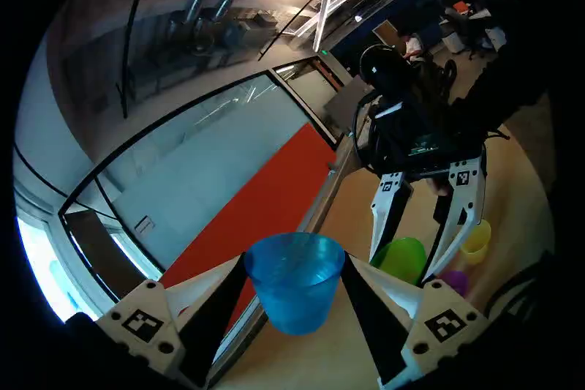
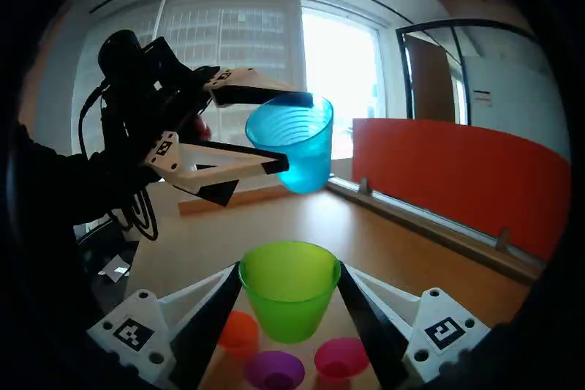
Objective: Pour water
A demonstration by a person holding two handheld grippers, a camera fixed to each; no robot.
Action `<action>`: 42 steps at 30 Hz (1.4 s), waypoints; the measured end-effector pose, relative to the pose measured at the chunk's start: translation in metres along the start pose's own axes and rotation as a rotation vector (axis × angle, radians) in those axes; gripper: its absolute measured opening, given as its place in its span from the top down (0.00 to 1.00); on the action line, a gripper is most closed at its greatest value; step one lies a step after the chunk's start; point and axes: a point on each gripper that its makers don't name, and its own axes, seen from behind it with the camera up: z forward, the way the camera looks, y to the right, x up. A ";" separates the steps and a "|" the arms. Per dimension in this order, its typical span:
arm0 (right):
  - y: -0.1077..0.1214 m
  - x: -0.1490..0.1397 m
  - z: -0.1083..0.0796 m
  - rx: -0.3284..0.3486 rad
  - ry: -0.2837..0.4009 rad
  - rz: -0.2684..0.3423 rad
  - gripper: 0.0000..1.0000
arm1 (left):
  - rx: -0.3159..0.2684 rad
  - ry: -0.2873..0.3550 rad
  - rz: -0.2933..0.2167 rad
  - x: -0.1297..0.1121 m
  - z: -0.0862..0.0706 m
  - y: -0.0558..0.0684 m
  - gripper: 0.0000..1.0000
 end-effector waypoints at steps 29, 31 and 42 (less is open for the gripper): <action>-0.006 0.000 0.004 0.023 0.002 -0.002 0.05 | 0.033 0.004 0.093 0.003 0.006 -0.004 0.11; -0.006 0.000 0.004 0.024 0.002 -0.003 0.06 | 0.033 0.005 0.097 0.004 0.006 -0.004 0.11; -0.008 0.002 0.006 0.028 0.004 -0.005 0.06 | 0.032 0.008 0.129 0.003 0.007 -0.002 0.11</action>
